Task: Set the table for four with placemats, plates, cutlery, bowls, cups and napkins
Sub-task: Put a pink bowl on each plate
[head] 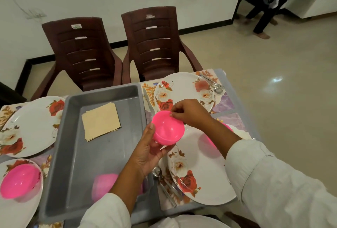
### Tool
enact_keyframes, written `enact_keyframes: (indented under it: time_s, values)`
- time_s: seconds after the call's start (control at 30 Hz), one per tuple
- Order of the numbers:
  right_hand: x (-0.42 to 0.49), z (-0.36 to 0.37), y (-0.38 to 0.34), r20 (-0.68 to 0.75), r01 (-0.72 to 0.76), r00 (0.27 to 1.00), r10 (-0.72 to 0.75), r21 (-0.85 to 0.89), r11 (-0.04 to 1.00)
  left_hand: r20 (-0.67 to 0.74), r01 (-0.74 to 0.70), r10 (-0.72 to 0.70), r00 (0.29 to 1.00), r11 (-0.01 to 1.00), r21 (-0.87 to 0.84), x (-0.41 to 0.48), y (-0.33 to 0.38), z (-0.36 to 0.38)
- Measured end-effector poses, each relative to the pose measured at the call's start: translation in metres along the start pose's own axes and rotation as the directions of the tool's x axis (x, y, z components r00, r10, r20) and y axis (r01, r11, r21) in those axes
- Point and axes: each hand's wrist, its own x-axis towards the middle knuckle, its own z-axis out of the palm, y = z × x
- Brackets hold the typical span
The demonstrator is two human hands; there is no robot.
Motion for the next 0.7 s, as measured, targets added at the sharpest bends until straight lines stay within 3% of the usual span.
enact_keyframes:
  time_s: [0.23,0.53,0.7]
  values:
    - [0.016,0.001,-0.002,-0.020,0.041,0.999,-0.042,-0.007,0.999,-0.043,-0.032,0.029,0.999,0.998,-0.062,0.010,0.005,-0.002]
    - [0.038,0.004,-0.003,0.082,0.053,0.995,-0.058,0.061,0.997,-0.120,-0.034,0.022,0.993,0.994,-0.101,0.020,0.010,-0.004]
    - [0.049,0.002,0.001,0.039,0.014,0.999,-0.022,0.188,0.982,-0.069,-0.069,0.059,0.996,0.984,-0.163,0.025,0.017,-0.010]
